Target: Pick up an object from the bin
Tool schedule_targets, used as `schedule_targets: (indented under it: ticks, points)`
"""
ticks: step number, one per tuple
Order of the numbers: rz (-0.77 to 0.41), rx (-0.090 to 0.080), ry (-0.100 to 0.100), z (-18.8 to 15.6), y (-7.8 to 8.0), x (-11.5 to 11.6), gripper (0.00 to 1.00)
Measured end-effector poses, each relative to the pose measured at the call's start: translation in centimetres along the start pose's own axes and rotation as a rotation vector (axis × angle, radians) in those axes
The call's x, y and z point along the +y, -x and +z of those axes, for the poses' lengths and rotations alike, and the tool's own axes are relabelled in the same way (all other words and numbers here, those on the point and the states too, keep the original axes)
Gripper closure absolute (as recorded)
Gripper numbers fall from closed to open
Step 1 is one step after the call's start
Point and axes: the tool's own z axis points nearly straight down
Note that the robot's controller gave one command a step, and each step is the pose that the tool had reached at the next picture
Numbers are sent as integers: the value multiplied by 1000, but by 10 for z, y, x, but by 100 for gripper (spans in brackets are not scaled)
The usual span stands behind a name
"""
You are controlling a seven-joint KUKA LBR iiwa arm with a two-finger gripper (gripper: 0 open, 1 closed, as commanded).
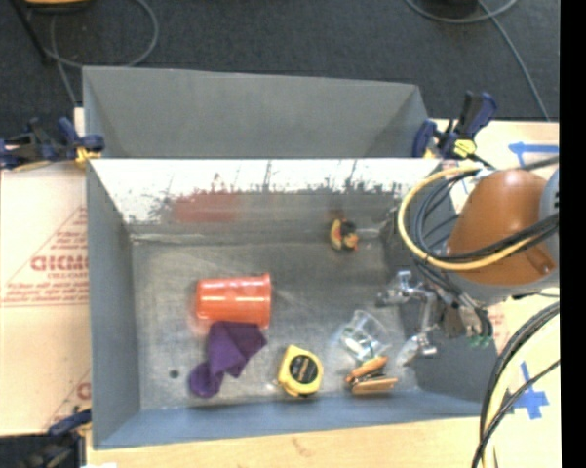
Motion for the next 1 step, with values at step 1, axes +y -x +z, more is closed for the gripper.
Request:
schedule_targets:
  ticks: [1]
  points:
    - [-150, 3, 0, -18, -10, 31, 0]
